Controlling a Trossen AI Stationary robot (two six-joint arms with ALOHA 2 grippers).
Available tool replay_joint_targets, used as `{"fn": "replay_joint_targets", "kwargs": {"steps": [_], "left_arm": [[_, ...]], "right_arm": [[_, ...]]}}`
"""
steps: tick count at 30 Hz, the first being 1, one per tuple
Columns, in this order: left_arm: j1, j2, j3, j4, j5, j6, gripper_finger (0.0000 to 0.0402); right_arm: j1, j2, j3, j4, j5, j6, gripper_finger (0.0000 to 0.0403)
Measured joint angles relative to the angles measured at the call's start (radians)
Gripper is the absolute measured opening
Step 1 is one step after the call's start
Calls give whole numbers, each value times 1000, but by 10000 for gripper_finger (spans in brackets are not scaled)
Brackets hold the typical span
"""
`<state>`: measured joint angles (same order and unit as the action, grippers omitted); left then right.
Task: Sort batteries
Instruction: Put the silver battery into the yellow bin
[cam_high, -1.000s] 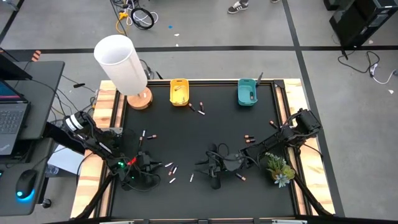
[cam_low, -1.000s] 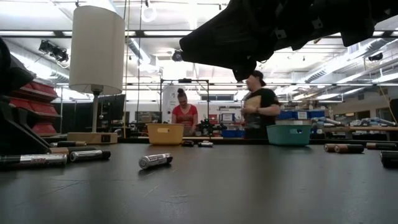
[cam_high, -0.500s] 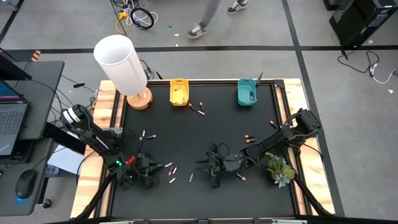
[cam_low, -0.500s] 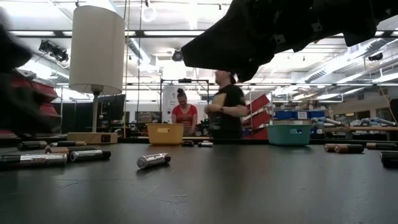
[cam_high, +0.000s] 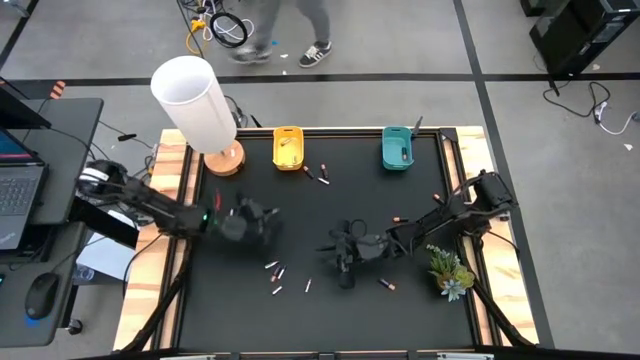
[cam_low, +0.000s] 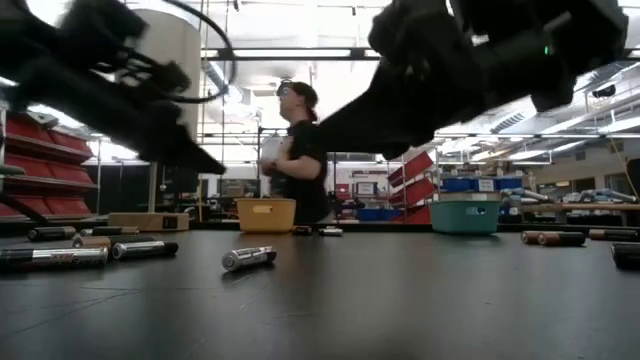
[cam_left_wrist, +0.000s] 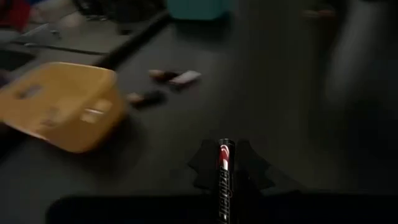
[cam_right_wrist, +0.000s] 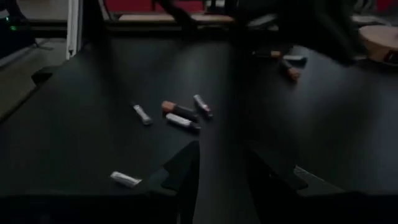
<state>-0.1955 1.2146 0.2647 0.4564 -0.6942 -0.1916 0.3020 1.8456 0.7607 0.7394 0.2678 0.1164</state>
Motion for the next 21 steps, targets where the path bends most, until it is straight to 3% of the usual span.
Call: {"fn": "replay_joint_targets", "kwargs": {"steps": [6,10,16,21], "left_arm": [[371,4,0,212,229,107,27],[552,5,46,222,369,108,27],[702,127,207,152,520,114,27],[761,300,356,69,535,131,27]], "right_arm": [[-84,-1,-111,242,-92,-65,134],[-124,-1,-134,296,-153,-68,134],[-130,-1,-160,326,-164,-101,134],[-130,-1,-208,415,-165,-116,134]]}}
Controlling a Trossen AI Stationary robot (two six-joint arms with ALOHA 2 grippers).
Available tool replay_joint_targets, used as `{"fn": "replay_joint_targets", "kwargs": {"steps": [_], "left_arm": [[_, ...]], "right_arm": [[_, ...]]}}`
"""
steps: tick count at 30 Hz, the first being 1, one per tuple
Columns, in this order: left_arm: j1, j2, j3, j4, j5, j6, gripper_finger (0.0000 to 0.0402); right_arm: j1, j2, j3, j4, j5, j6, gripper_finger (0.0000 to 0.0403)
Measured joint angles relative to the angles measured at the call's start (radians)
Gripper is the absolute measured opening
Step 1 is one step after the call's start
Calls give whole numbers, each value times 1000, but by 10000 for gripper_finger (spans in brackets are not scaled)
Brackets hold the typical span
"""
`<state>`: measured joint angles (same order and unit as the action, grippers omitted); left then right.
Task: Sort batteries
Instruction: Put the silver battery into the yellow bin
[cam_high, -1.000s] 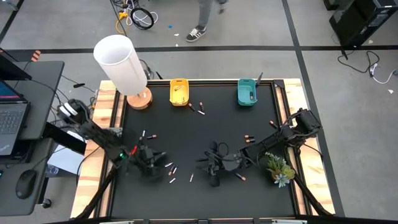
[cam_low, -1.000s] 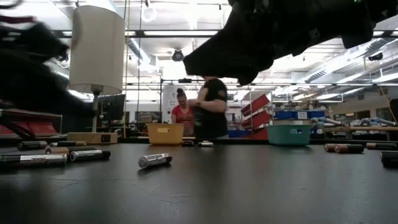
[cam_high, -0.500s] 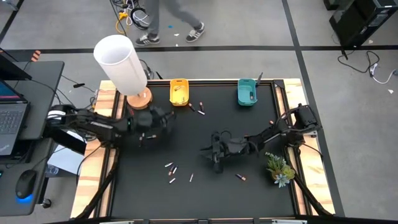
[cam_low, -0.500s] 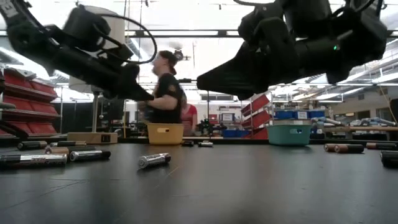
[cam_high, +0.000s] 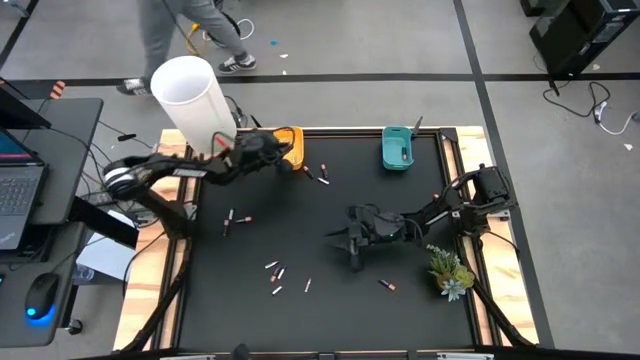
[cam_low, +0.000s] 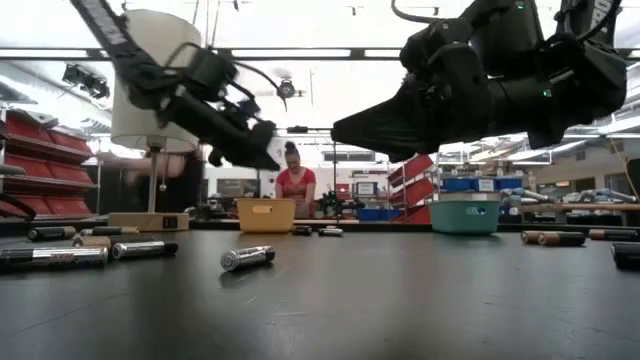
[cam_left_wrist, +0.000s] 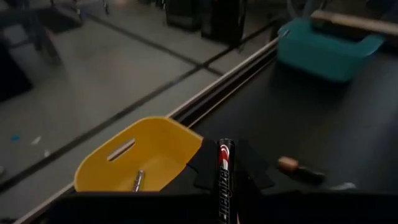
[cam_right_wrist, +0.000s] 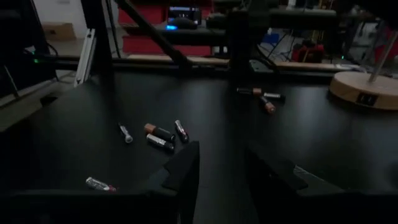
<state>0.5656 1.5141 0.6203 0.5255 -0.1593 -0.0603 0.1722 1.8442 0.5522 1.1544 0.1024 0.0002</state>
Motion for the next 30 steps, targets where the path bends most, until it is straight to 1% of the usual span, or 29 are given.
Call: {"fn": "replay_joint_targets", "kwargs": {"steps": [2,3,5,9,12,14,17,19,21,24,26,27,30], "left_arm": [[18,58,50,-37,2,-26,37],[22,84,69,-57,1,-40,51],[26,113,98,-101,0,-50,89],[24,118,112,-99,-3,-51,165],[13,84,110,-115,-9,-40,192],[-20,36,107,-110,-11,10,195],[-115,-58,87,-81,6,102,186],[-193,-124,68,-102,19,114,178],[-274,-188,37,-113,-1,108,169],[-411,-264,-2,-144,-115,95,159],[-502,-301,-19,-182,-217,78,155],[-544,-315,-23,-208,-263,64,153],[-657,-342,-30,-293,-368,-7,151]], "right_arm": [[0,0,-22,39,0,0,134],[-1,0,-33,51,0,1,134],[-5,-7,-56,62,-1,13,134],[-12,-31,-98,69,5,31,134],[-16,-77,-125,59,26,50,134],[-16,-113,-137,41,42,62,134],[-6,-172,-132,-58,40,76,134],[7,-184,-89,-180,-18,53,134],[27,-164,-18,-330,-88,26,134],[55,-105,119,-532,-195,-20,140],[74,-72,206,-609,-254,-60,147],[85,-61,242,-645,-273,-80,152],[108,-32,337,-745,-281,-139,172]]}}
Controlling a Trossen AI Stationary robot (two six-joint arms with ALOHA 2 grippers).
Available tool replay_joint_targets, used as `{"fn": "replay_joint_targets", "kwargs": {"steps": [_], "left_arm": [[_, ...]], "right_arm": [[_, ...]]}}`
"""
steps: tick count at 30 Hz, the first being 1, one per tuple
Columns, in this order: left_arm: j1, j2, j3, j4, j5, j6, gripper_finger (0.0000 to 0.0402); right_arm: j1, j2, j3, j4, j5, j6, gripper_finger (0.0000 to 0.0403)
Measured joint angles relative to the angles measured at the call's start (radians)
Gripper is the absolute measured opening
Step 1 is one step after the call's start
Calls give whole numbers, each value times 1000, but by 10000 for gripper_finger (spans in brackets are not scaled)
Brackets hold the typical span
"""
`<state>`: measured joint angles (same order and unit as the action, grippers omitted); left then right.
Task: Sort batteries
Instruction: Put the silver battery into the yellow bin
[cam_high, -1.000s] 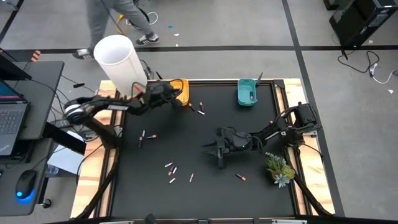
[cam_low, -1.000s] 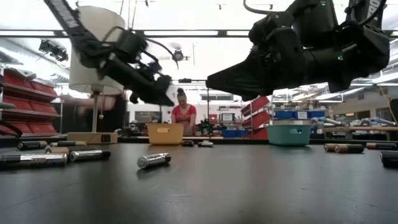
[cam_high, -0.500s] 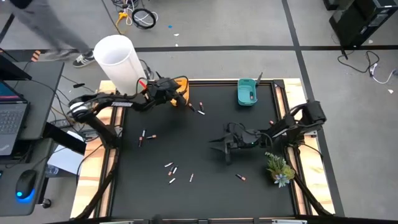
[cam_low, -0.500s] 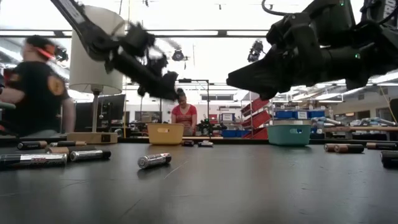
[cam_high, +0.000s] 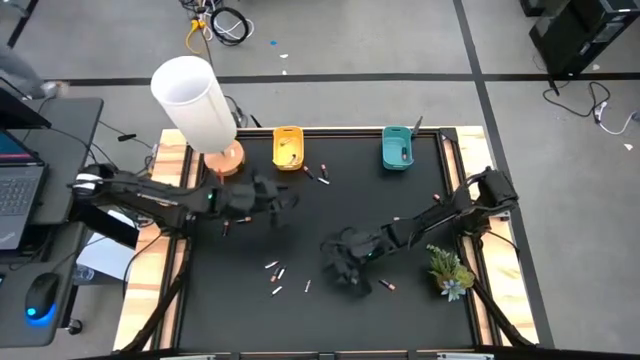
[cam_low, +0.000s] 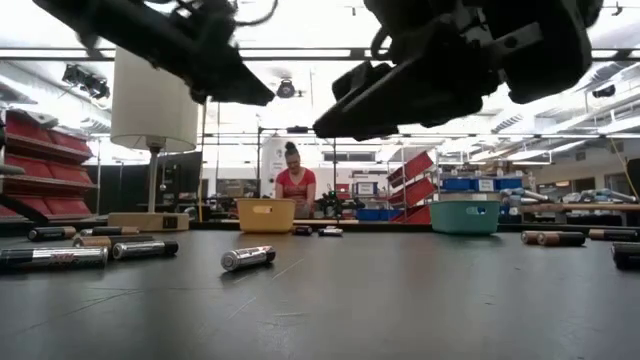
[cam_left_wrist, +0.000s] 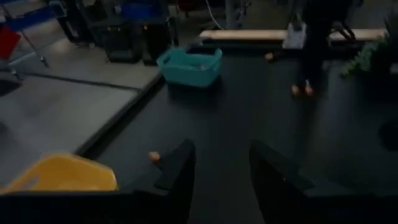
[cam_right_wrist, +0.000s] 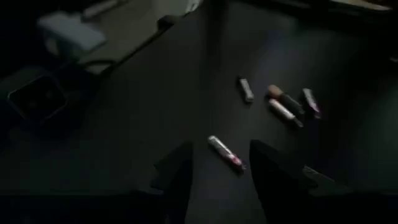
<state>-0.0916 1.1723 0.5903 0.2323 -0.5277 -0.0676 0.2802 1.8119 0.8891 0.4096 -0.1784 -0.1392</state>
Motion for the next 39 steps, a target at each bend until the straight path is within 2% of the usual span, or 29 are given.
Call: {"fn": "replay_joint_targets", "kwargs": {"steps": [5,9,12,21,27,31,37,39], "left_arm": [[-171,-12,2,-37,-132,-118,151],[-290,-11,2,-42,-289,-145,151],[-339,-11,2,-41,-349,-153,151],[-367,-14,2,-72,-372,-150,151],[-372,-15,2,-117,-370,-169,151],[-377,-15,2,-137,-369,-180,151],[-390,-15,2,-136,-367,-197,151],[-390,-15,2,-135,-367,-199,151]], "right_arm": [[4,66,68,-50,-9,-39,196],[4,152,120,-52,-62,-45,196],[1,208,176,-53,-91,-49,193],[-25,323,306,-89,-142,-100,189],[-59,366,317,-103,-185,-99,180],[-73,369,319,-132,-185,-93,144],[-83,373,322,-177,-190,-101,25],[-88,373,322,-182,-190,-99,23]]}}
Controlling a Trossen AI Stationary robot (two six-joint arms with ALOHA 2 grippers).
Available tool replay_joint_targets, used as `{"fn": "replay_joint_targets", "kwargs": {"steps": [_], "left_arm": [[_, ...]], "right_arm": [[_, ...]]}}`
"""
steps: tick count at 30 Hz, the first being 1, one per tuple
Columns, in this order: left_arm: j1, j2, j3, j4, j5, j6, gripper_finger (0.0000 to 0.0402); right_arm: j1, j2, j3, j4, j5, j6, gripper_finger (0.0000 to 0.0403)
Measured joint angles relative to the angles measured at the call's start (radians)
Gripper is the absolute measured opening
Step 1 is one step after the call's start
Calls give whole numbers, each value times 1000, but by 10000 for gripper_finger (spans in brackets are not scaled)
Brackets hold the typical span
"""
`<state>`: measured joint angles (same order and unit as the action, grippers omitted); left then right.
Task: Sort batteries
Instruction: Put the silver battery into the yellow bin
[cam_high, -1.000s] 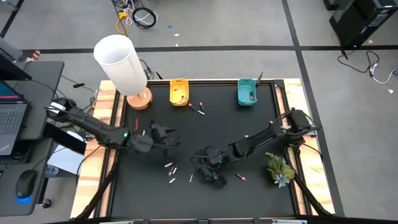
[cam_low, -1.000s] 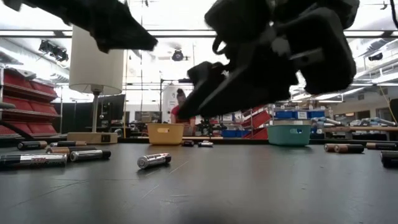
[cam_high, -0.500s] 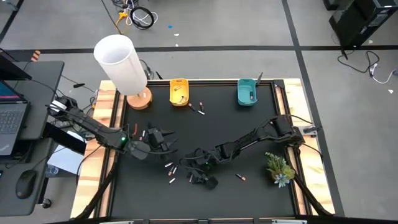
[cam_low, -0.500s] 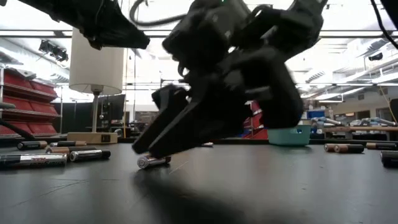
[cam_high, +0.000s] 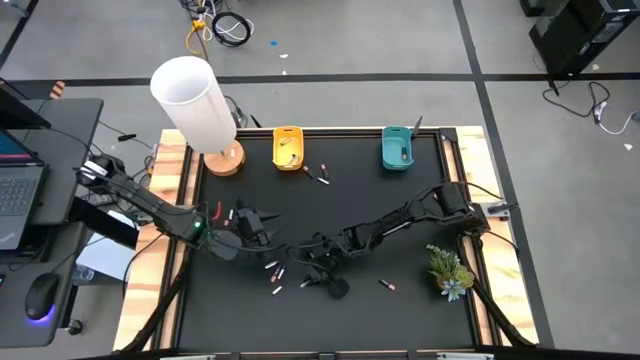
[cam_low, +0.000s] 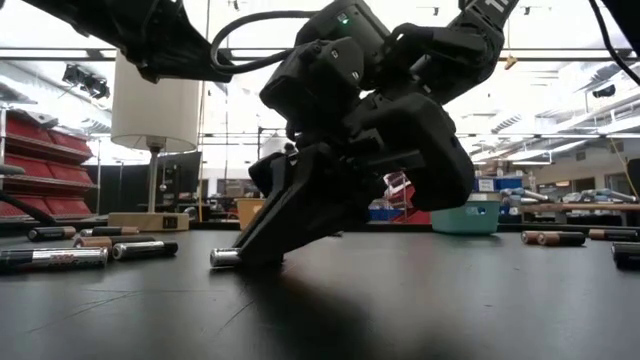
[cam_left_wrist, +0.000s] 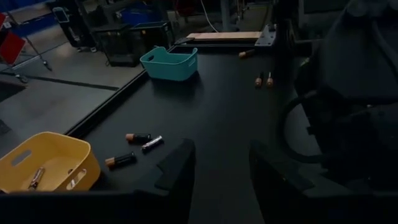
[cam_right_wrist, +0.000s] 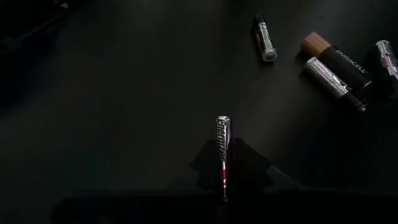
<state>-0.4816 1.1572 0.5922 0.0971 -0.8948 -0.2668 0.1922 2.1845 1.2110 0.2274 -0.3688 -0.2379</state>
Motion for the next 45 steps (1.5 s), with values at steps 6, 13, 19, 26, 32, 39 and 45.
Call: {"fn": "replay_joint_targets", "kwargs": {"steps": [6,13,19,26,32,39,45], "left_arm": [[-1,0,0,2,-9,-33,152],[-46,0,0,-45,-134,-75,152],[-74,0,0,-196,-157,-230,152],[-108,0,-2,-389,-129,-423,152],[-118,0,-43,-386,-127,-473,152],[-117,1,-81,-379,-127,-494,152],[-117,0,-87,-389,-141,-492,152]], "right_arm": [[-22,-24,-5,-26,-3,-4,24],[-100,-122,-11,-154,41,-75,24],[-149,-189,-10,-207,41,-127,23],[-242,-258,-6,-151,160,-152,23],[-356,-235,109,-184,198,-84,23],[-461,-151,331,-297,220,-19,23],[-546,-28,549,-442,220,25,23]]}}
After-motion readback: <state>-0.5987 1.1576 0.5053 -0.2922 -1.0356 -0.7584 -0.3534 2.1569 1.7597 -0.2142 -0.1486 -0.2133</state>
